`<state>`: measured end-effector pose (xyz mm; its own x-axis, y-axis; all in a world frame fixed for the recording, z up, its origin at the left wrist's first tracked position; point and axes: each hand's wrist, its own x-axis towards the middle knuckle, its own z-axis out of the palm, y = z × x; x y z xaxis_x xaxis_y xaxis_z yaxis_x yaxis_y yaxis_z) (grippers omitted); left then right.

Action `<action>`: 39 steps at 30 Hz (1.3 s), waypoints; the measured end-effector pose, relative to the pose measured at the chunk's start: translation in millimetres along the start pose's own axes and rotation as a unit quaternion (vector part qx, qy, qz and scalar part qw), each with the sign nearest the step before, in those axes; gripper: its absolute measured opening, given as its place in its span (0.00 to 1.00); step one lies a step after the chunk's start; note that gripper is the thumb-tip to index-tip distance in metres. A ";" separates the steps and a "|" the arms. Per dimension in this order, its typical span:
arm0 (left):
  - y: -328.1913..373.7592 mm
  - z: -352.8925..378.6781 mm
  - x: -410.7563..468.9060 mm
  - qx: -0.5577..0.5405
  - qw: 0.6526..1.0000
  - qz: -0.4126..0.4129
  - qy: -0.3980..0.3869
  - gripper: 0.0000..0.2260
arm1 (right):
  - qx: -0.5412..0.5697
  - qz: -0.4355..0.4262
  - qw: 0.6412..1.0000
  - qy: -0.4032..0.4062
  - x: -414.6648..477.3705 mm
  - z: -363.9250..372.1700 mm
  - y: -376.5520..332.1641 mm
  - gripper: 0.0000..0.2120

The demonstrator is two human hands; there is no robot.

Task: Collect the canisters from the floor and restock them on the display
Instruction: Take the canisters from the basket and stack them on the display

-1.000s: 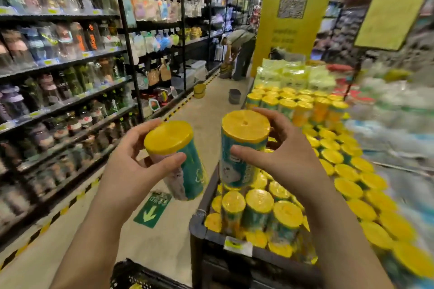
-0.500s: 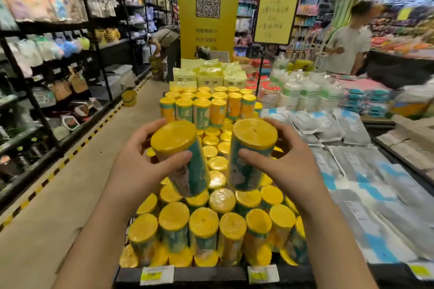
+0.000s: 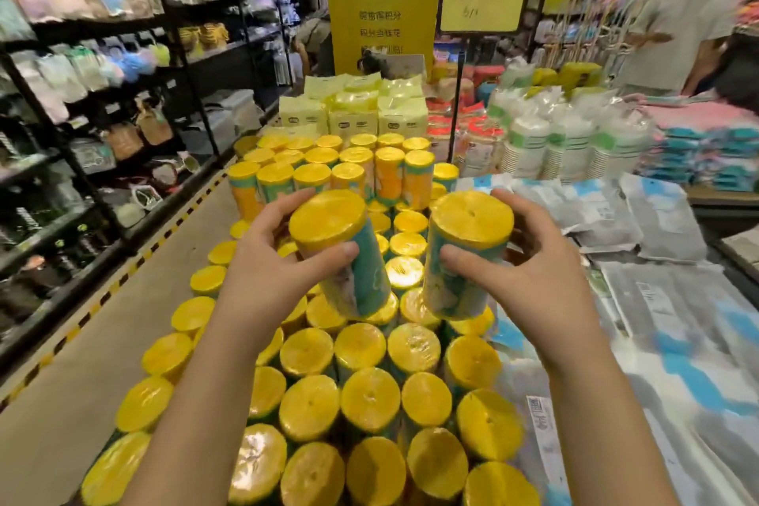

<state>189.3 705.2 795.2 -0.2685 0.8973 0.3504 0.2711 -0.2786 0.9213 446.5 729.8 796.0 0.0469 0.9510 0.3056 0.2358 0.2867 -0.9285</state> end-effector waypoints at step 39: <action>-160.6 126.7 292.0 0.470 0.867 0.053 -0.156 0.35 | -0.020 0.048 0.998 -0.028 128.4 28.5 98.0 0.42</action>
<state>184.5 1055.3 728.2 0.0271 0.9733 0.2281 0.9521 -0.0946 0.2907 447.9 883.3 738.3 0.0168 0.9790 0.2032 0.2706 0.1912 -0.9435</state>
